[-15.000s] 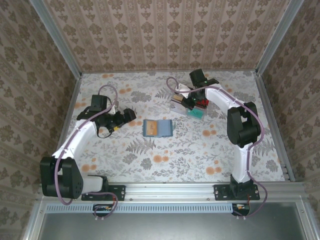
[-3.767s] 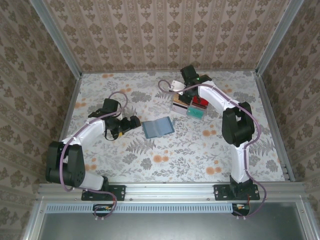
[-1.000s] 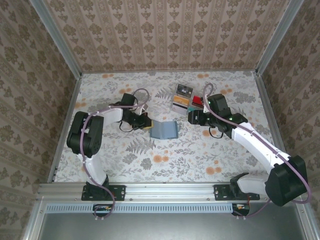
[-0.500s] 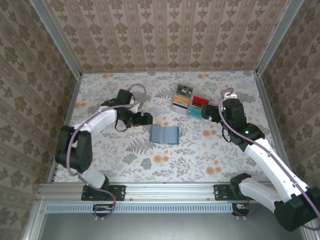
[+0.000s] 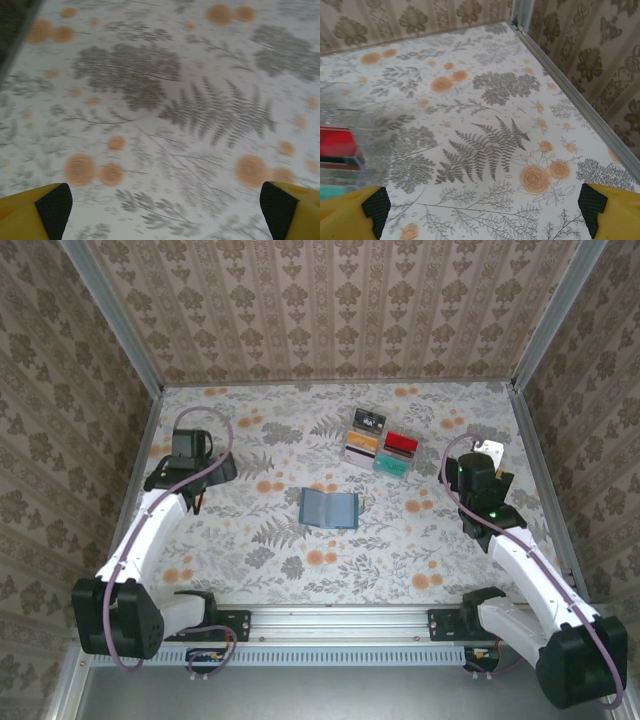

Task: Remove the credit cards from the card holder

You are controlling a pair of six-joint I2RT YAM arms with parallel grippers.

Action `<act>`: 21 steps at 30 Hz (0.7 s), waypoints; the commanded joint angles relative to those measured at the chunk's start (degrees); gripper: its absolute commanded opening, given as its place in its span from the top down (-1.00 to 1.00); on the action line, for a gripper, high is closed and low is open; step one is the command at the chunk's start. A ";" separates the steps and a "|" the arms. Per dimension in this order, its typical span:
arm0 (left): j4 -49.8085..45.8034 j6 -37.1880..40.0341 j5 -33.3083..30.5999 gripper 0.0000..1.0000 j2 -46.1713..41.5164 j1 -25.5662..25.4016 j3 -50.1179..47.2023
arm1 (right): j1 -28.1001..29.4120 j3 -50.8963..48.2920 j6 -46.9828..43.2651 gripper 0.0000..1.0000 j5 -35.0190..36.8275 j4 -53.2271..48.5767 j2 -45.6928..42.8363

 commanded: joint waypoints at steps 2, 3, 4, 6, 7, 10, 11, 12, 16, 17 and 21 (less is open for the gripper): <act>9.21 3.90 -9.18 -1.00 0.56 1.93 -3.55 | -1.60 -5.73 -1.08 -0.99 -0.01 12.87 3.59; 10.45 4.71 -9.68 -1.00 0.96 2.22 -4.22 | -1.76 -6.88 -1.58 -0.99 -0.13 15.32 4.49; 11.89 5.38 -10.88 -1.00 1.37 2.30 -4.99 | -2.02 -7.82 -2.03 -0.99 -0.13 17.59 5.78; 16.06 7.05 -12.29 -1.00 1.68 2.55 -7.32 | -2.23 -9.06 -3.22 -0.99 -0.21 21.95 8.46; 18.90 8.15 -12.23 -1.00 1.67 2.50 -9.00 | -2.27 -10.20 -4.51 -0.99 -0.74 25.80 9.89; 24.02 10.61 -11.36 -1.00 1.90 2.63 -11.53 | -2.29 -13.48 -7.59 -0.99 -2.73 37.38 14.08; 25.74 11.72 -10.70 -1.00 2.16 2.68 -12.15 | -2.26 -13.60 -8.17 -0.99 -3.21 39.59 15.56; 27.45 12.73 -10.35 -1.00 2.36 2.71 -12.93 | -2.27 -13.25 -8.85 -0.99 -4.13 40.38 16.54; 40.95 17.17 -7.64 -1.00 2.20 3.23 -19.20 | -2.23 -13.33 -11.13 -0.99 -8.60 47.59 20.11; 45.03 17.54 -6.77 -1.00 2.19 3.41 -21.36 | -2.23 -12.64 -11.61 -0.99 -8.85 47.09 20.69; 55.64 17.65 -3.83 -1.00 2.84 4.00 -26.70 | -2.23 -13.30 -13.94 -0.99 -9.29 51.10 21.86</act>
